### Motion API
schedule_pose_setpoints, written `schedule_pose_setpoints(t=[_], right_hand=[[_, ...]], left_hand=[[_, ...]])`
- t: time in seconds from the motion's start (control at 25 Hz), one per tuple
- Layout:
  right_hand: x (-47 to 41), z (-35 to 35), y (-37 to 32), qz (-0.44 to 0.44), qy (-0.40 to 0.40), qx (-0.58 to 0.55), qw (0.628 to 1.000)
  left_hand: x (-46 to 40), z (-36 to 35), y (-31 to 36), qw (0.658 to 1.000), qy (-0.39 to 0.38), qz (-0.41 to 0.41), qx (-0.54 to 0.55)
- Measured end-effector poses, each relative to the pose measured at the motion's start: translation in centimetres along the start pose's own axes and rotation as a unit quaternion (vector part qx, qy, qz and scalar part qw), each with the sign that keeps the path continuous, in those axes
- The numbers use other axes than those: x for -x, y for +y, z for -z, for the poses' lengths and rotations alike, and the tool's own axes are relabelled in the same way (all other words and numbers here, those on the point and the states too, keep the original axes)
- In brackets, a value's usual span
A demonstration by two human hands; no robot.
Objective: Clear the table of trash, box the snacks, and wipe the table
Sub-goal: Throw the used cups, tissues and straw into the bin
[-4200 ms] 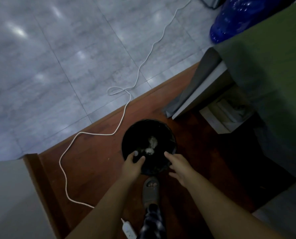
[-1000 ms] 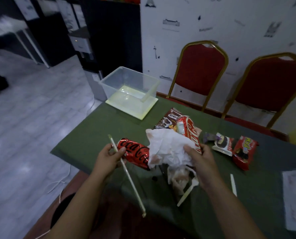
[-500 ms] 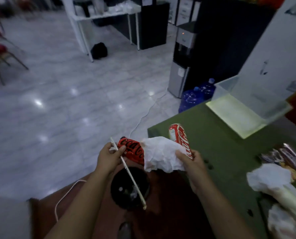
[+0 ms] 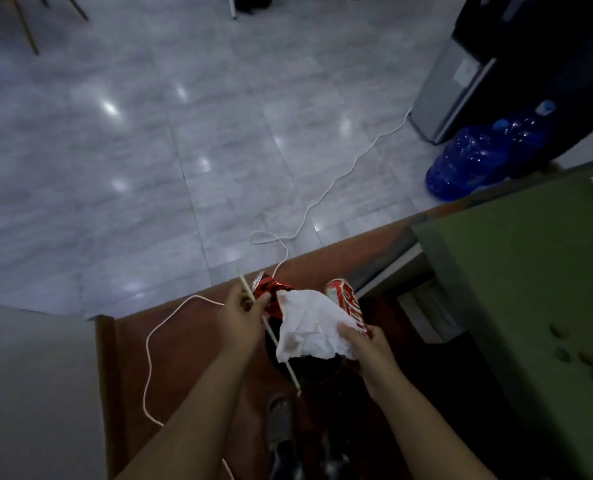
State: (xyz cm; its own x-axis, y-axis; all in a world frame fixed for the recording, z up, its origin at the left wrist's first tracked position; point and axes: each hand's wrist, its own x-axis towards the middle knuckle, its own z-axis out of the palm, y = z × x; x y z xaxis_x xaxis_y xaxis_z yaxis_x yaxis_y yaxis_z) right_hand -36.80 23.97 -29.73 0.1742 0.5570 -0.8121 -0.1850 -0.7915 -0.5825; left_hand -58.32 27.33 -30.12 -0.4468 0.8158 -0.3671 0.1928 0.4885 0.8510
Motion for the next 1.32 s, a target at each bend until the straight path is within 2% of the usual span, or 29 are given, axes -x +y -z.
schedule_pose_setpoints(t=[0.16,0.44,0.56,0.8,0.96,1.04,1.12,1.32], right_hand=[[-8.4,0.0,4.7,-0.077,0.009,0.008,0.997],[-19.8,0.3,11.3,-0.181,0.037,0.019,0.983],[-22.7,-0.2,13.0,-0.203,0.042,0.031,0.978],[-25.8,-1.0,14.6,-0.224,0.033,0.055,0.972],[-26.1,-1.0,14.4,-0.23,0.022,0.084,0.969],[-25.8,-1.2,14.0,-0.221,0.01,0.079,0.972],[-25.0,-1.3,13.1,-0.216,0.002,0.051,0.975],[-20.4,-1.2,9.0,-0.189,-0.024,-0.12,0.974]], left_hand=[[-2.7,-5.8,-7.7,0.999,0.027,0.028,-0.015],[-6.7,-13.6,-18.5,0.997,0.006,0.057,-0.044],[-8.3,-15.5,-21.0,0.997,0.003,0.059,-0.056],[-10.2,-17.1,-23.7,0.994,-0.017,0.036,-0.1],[-9.9,-17.3,-25.2,0.972,-0.129,0.095,-0.174],[-9.3,-17.0,-25.6,0.96,-0.15,0.101,-0.215],[-8.9,-16.3,-25.1,0.955,-0.161,0.108,-0.225],[-7.0,-12.5,-21.7,0.948,-0.183,0.116,-0.234]])
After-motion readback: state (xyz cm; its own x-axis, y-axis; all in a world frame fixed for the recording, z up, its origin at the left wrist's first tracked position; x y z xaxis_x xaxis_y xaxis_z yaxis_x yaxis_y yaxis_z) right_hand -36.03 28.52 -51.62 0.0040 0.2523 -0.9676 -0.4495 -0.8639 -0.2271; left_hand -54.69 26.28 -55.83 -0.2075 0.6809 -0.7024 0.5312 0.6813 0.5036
